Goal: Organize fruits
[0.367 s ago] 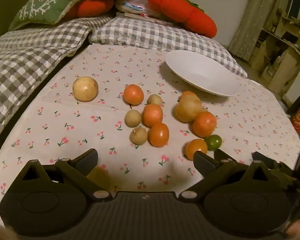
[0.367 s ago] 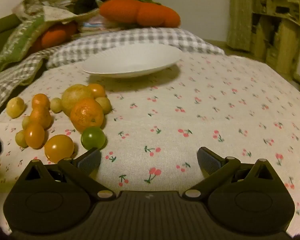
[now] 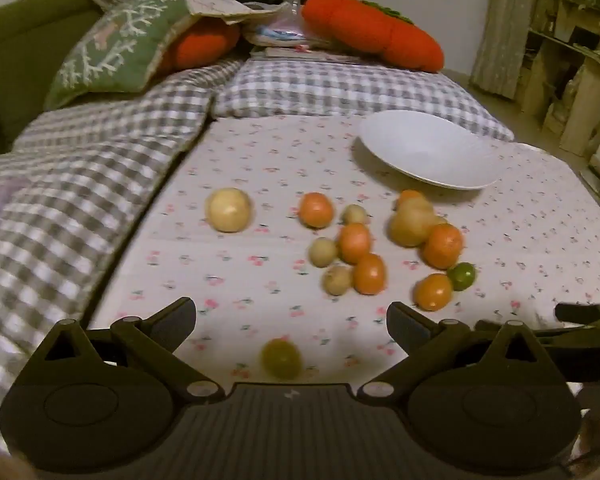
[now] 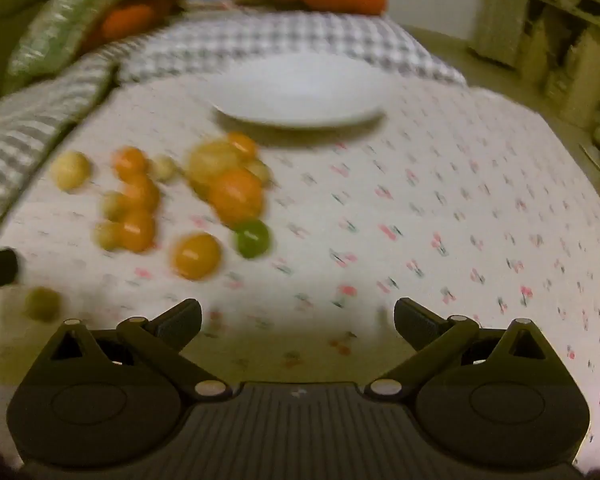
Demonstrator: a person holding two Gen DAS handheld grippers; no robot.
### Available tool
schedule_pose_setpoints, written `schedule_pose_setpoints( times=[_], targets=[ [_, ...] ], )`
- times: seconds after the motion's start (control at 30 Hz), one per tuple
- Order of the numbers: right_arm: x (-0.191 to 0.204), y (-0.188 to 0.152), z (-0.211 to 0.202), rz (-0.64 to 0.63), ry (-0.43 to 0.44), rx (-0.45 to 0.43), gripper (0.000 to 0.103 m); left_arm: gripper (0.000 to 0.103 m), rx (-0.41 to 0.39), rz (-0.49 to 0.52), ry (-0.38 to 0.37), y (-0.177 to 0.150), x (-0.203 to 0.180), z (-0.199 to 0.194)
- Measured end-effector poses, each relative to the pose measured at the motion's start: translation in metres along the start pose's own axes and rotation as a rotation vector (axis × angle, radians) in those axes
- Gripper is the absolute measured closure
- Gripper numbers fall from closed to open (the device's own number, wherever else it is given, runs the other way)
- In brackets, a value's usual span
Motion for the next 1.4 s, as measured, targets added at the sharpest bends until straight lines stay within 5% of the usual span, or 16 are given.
schedule_pose_setpoints(
  times=[0.13, 0.3, 0.43, 1.4],
  targets=[
    [0.006, 0.015, -0.026, -0.039, 0.106, -0.094, 0.000, 0.011, -0.020, -0.027, 0.022, -0.002, 0.002, -0.008],
    [0.022, 0.034, -0.029, -0.133, 0.095, -0.119, 0.000, 0.011, -0.012, -0.043, 0.024, 0.012, 0.012, -0.005],
    [0.021, 0.018, -0.029, -0.127, 0.080, -0.204, 0.000, 0.011, -0.008, -0.050, 0.024, 0.014, 0.019, -0.005],
    [0.021, 0.017, -0.043, -0.113, 0.057, -0.203, 0.000, 0.011, 0.021, -0.036, 0.003, 0.023, 0.033, -0.006]
  ],
)
Point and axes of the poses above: each gripper's, at about its wrist camera, not at the fingertips, and z roughly the way its jaws point, x to its left, y to its top, the point moved 1 cm from there along z, roughly the way its jaws point, and after that the axes turned 2 degrees about z, right-handed, at the moved point
